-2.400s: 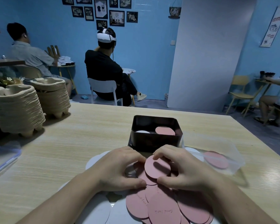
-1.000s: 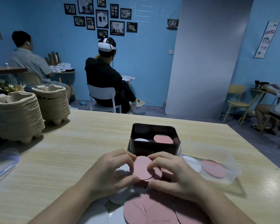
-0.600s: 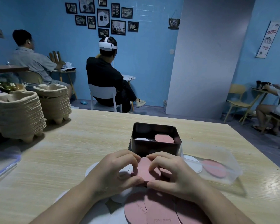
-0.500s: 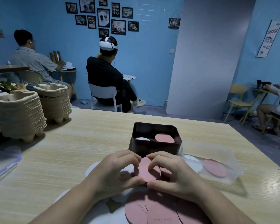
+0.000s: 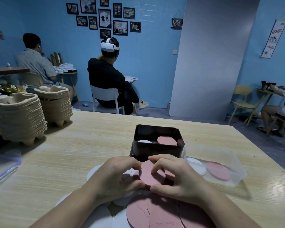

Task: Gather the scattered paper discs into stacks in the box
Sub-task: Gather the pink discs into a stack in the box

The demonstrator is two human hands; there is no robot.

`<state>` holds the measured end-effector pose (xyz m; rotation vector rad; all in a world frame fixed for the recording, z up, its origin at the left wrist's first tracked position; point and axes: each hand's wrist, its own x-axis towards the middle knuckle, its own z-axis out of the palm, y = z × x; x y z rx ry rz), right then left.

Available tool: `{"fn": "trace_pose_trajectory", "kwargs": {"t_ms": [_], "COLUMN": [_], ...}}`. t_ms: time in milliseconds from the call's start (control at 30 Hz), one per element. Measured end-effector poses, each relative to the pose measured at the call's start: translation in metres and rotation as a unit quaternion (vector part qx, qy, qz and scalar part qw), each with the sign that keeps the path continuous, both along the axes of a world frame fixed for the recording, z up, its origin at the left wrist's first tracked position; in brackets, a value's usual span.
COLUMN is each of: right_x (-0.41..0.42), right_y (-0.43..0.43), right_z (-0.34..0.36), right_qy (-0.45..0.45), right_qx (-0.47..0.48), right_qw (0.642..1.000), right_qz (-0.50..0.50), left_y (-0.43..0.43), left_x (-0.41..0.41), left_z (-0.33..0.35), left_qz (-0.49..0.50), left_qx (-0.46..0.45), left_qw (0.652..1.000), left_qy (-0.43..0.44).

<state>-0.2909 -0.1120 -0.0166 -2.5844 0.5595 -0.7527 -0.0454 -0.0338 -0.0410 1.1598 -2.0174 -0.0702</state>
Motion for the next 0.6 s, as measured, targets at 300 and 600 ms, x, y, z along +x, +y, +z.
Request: {"fn": "trace_pose_trajectory", "kwargs": {"t_ms": [300,600], "right_x": [-0.010,-0.012], "right_y": [-0.008,-0.008], "right_z": [0.004,0.005], "right_qy": [0.034,0.061], "right_qx": [-0.012,-0.014], "right_qw": [0.999,0.998], "right_qz": [-0.021,-0.021], "left_y": [0.002,-0.003], "left_x": [0.010,0.002], "left_z": [-0.001,0.001], "left_qz": [0.058,0.094], "left_qx": [0.077,0.114], "left_qw": [0.992,0.980], "left_qy": [-0.085,-0.135]}}
